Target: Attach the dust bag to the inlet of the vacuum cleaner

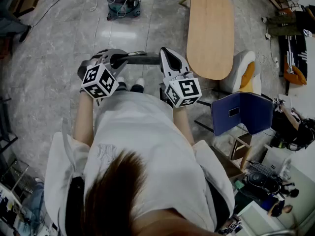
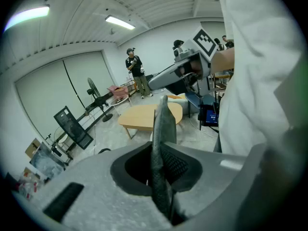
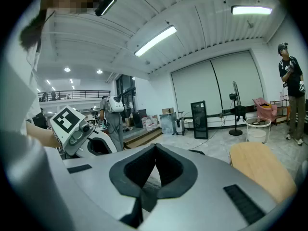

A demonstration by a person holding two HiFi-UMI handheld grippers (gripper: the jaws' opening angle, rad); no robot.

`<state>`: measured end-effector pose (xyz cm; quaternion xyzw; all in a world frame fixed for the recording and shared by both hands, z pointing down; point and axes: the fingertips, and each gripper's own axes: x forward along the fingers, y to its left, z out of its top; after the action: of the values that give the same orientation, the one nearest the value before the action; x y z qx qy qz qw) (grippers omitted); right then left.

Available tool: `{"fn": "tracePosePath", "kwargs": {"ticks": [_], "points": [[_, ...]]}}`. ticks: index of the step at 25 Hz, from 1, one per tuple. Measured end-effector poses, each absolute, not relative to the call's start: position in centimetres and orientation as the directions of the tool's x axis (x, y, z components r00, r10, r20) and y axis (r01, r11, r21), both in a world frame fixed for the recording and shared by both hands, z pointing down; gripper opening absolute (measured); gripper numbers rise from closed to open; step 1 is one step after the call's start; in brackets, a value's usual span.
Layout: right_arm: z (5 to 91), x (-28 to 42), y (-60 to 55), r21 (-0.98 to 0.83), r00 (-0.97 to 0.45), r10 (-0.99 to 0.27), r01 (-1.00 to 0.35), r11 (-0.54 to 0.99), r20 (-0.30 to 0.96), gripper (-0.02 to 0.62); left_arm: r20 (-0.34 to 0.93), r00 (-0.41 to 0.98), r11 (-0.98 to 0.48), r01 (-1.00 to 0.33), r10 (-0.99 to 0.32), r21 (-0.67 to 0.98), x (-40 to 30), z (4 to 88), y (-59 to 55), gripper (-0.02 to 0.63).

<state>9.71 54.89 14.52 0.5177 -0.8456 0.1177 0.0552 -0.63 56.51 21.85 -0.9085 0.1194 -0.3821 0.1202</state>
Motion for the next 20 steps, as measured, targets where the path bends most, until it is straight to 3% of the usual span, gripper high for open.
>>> {"fn": "tracePosePath", "kwargs": {"ticks": [20], "points": [[15.2, 10.8, 55.3, -0.143, -0.503, -0.842, -0.864, 0.483, 0.196, 0.002, 0.626, 0.704, -0.937, -0.182, -0.336, -0.298, 1.0, 22.1, 56.6, 0.04]]}}
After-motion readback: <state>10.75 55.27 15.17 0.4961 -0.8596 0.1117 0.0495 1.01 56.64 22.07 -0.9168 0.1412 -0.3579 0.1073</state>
